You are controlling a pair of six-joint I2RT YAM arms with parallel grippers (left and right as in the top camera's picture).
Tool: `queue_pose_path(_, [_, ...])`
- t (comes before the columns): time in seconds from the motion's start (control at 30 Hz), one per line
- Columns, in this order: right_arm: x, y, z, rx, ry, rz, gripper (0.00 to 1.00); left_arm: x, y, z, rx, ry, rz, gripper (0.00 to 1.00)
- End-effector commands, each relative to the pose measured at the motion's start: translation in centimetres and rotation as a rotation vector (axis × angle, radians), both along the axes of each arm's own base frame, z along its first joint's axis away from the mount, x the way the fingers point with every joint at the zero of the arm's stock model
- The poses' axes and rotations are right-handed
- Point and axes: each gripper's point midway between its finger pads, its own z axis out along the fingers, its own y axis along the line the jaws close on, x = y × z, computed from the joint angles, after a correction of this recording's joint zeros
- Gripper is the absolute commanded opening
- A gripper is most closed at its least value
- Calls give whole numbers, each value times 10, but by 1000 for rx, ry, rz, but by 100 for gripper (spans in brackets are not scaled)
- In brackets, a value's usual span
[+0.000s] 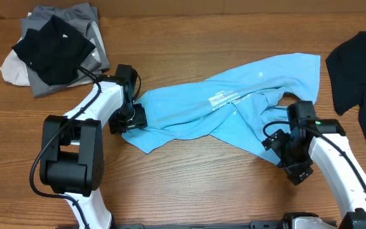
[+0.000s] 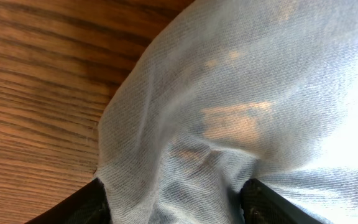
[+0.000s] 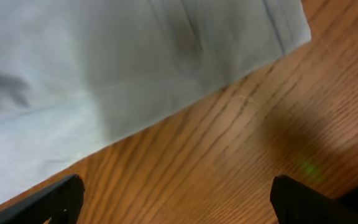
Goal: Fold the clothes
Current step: 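Grasp the right end of the T-shirt with the right gripper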
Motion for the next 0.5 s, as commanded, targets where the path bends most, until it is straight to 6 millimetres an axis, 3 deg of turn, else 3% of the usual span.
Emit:
queue_pose_path(0.0, [-5,-11,-6,-35,7,-63,100,-13,4,-31,27,73,13,68])
queue_pose_path(0.07, [-5,-21,-8,-34,11,-119,100,-12,5,-31,27,72,13,77])
queue_pose_path(0.3, [-6,-45,-9,-34,0,-153,96,-10,4,-31,25,61,13,77])
queue_pose_path(0.47, [-19,-58,-17,-72,34,-204,96,-10,4,-31,25,61,12,76])
